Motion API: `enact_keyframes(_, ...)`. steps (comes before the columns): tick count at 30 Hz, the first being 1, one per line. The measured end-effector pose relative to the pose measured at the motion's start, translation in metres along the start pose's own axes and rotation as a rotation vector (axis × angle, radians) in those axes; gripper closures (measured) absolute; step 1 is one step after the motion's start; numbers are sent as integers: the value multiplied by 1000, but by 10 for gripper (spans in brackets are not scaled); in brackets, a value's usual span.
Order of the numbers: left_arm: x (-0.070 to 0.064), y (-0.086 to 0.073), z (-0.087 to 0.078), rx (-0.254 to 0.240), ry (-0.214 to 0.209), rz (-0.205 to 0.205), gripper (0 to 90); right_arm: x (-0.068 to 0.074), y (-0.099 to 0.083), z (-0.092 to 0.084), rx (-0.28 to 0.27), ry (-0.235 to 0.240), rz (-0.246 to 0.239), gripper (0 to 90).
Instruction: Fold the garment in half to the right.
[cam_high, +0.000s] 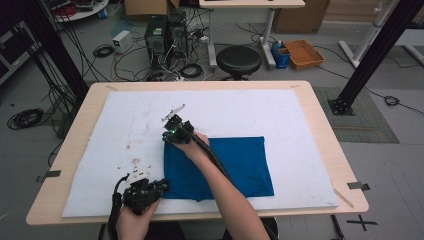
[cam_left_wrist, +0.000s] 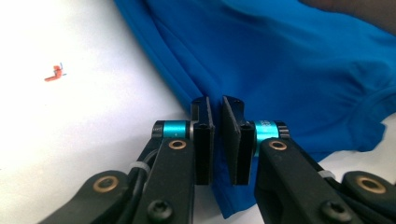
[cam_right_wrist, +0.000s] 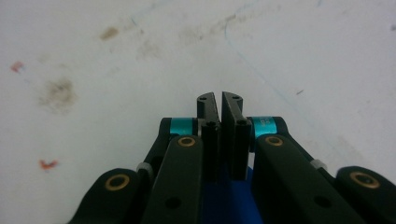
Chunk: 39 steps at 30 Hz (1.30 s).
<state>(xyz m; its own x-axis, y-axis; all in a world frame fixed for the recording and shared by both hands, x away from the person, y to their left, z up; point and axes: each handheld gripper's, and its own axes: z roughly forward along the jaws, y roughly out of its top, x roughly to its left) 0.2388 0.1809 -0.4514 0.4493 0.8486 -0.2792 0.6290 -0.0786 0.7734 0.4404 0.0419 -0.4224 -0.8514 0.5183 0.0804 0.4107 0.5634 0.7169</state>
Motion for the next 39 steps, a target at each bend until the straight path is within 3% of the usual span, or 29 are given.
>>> enact_keyframes(6,-16,14,-13,-54,-12,66,837,-11,1,-34,-87,33,45,867)
enact_keyframes(12,-49,35,-7,-78,-91,127,839,-38,-11,-81,-149,101,106,866)
enact_keyframes(20,-104,55,35,-64,-217,184,839,-82,-50,-150,-184,94,148,866)
enact_keyframes(25,-137,61,63,-43,-271,223,839,-104,-79,-180,-170,64,161,866)
enact_keyframes(32,-173,62,103,-9,-307,235,840,-129,-115,-204,-136,14,181,867)
enact_keyframes(39,-196,63,136,14,-304,252,839,-148,-138,-206,-86,-43,202,865)
